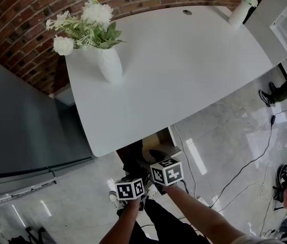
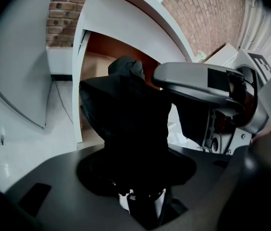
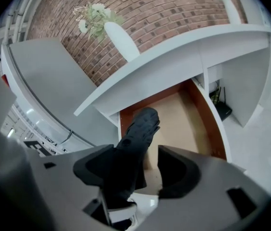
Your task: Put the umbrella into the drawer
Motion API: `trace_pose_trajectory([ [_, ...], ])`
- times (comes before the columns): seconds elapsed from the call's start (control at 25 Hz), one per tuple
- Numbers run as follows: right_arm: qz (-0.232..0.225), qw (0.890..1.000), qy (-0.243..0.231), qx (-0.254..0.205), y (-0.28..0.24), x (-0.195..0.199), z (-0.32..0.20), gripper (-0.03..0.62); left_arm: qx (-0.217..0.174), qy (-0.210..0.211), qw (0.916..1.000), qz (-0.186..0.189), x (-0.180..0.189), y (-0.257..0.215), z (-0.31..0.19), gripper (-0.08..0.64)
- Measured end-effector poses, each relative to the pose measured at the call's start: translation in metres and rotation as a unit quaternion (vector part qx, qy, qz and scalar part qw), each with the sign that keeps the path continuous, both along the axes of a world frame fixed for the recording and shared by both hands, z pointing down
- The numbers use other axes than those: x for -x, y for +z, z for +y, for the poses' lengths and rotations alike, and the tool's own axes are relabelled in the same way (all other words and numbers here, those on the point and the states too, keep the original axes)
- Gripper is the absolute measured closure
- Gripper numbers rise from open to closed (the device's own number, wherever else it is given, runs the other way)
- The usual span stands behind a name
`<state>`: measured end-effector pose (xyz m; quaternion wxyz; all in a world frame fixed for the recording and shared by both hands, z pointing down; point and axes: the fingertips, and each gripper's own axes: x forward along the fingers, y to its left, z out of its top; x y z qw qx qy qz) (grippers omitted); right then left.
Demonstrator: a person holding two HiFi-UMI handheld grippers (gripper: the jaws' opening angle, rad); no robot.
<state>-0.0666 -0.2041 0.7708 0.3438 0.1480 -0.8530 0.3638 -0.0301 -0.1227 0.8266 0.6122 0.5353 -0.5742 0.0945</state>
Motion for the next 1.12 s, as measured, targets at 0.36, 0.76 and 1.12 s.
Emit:
trace_pose_trajectory([
  [0.36, -0.006, 1.000, 0.019, -0.023, -0.001, -0.008, -0.013, 0.480, 0.025, 0.013, 0.9995, -0.010, 0.004, 0.010, -0.013, 0.333],
  [0.76, -0.019, 0.999, 0.022, -0.020, -0.004, -0.014, -0.012, 0.568, 0.072, 0.009, 0.9973, 0.005, 0.007, 0.022, -0.018, 0.333],
  [1.12, -0.025, 0.999, 0.032, -0.011, -0.003, -0.023, -0.009, 0.569, 0.113, 0.028, 0.9932, 0.003, 0.009, 0.035, -0.019, 0.333],
])
